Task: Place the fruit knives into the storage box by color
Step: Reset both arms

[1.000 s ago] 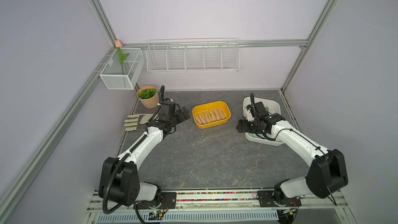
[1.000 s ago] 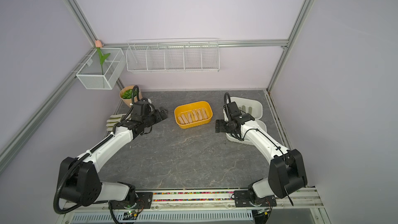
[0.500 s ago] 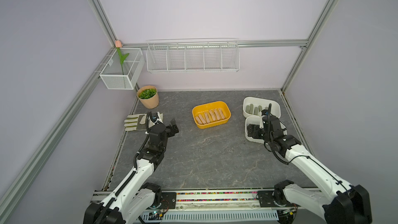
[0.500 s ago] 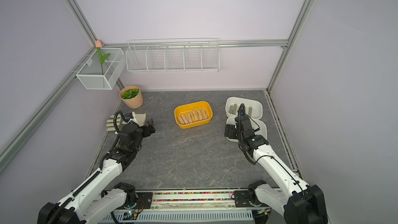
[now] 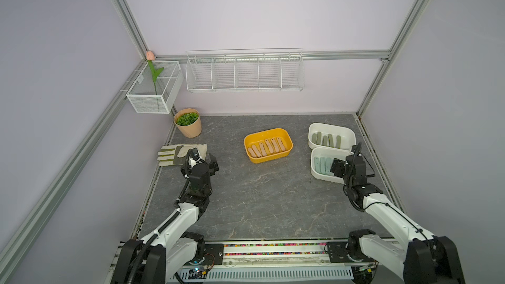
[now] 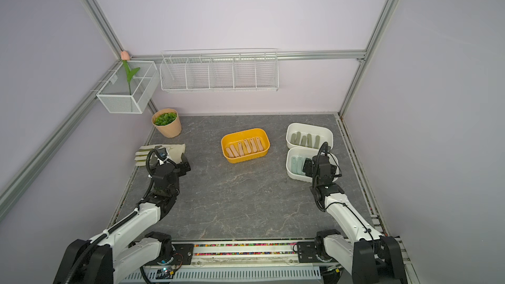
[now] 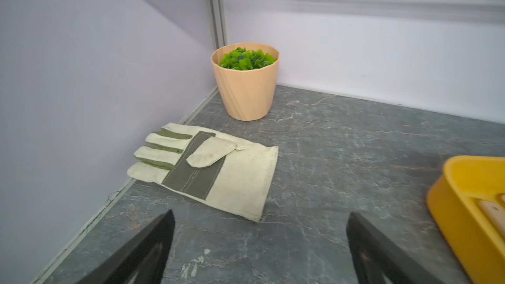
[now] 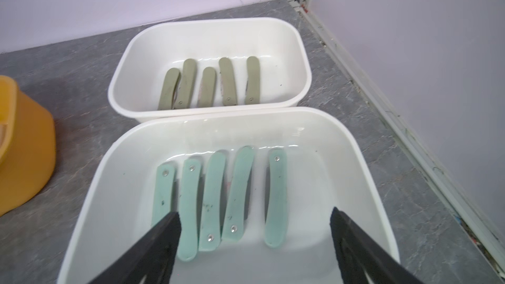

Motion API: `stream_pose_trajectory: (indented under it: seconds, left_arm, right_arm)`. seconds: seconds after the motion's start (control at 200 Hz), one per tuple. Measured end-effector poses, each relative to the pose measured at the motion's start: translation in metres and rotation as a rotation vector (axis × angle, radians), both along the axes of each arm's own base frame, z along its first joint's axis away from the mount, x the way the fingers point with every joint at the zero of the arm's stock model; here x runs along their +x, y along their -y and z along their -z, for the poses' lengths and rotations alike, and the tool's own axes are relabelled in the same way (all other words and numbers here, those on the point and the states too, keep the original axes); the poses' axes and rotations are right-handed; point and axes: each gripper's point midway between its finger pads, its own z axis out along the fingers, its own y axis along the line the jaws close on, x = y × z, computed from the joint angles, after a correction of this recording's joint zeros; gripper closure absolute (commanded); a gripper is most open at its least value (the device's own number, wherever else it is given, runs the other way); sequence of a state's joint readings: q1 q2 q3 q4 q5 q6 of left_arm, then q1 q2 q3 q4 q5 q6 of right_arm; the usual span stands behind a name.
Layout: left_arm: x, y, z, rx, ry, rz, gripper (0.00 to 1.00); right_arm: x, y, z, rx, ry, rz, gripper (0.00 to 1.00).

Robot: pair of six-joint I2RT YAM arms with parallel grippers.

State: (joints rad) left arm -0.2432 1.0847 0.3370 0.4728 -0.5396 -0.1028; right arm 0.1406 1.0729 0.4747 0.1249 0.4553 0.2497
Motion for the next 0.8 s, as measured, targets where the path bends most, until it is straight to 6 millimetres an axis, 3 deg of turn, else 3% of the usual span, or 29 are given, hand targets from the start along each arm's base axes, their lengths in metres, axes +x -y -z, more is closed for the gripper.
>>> stream_pose_trajectory:
  seconds: [0.15,0.29,0.39,0.59,0.71,0.8]
  left_arm:
    - [0.004,-0.017,0.030,0.017,-0.031,-0.050,0.01]
    - [0.011,-0.019,0.037,0.029,-0.021,-0.047,0.01]
    - [0.017,-0.020,0.038,0.030,-0.004,-0.031,0.01]
    - [0.027,-0.027,0.053,0.017,-0.001,-0.023,0.01]
    - [0.032,-0.024,0.059,0.011,-0.001,-0.003,0.01]
    - [0.035,-0.025,0.060,0.007,-0.005,0.002,0.01]
  right_arm:
    - [0.015,0.020,0.005,-0.044,0.039,0.056,0.11]
    - [0.020,0.034,0.032,-0.066,0.017,0.083,0.11]
    - [0.025,0.031,0.043,-0.081,-0.002,0.050,0.11]
    - [0.035,0.033,0.027,-0.083,0.124,0.015,0.11]
    - [0.033,0.030,0.043,-0.077,0.112,-0.019,0.11]
    - [0.038,0.023,0.042,-0.075,0.130,-0.064,0.10]
